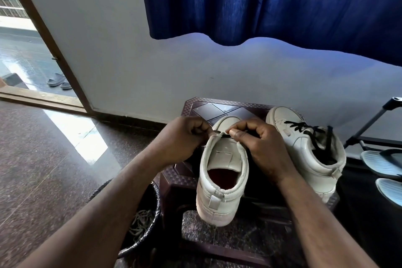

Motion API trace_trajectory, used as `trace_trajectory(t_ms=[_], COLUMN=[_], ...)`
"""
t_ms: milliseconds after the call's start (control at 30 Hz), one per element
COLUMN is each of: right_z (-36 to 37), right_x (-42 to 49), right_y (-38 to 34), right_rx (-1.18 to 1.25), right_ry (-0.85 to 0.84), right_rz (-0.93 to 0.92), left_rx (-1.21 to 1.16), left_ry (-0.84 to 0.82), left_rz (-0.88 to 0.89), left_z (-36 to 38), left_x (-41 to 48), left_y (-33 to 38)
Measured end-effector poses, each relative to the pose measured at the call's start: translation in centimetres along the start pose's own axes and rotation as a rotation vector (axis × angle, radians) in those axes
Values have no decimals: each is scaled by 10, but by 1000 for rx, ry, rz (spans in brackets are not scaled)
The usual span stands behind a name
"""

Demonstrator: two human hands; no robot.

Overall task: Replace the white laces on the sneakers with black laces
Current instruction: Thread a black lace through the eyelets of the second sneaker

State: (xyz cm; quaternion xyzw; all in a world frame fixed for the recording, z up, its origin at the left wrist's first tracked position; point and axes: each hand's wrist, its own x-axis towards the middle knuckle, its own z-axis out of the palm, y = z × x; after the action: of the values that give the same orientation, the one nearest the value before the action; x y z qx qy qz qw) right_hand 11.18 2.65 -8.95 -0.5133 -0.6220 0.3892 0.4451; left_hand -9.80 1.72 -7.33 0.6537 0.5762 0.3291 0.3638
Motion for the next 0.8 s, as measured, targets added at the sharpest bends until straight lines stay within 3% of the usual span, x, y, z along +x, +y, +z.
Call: trace_trajectory(t_ms=[267, 500, 800], right_z=[9, 15, 12], right_x=[2, 0, 3], right_y=[-3, -5, -3], right_rx=[-135, -234, -122], right_ry=[41, 87, 100], right_rz=[38, 32, 96], left_rx=[-248, -267, -284], left_ry=[73, 163, 127], left_rz=[-197, -390, -392], left_z=[10, 14, 12], left_x=[1, 2, 5], left_y=[14, 24, 29])
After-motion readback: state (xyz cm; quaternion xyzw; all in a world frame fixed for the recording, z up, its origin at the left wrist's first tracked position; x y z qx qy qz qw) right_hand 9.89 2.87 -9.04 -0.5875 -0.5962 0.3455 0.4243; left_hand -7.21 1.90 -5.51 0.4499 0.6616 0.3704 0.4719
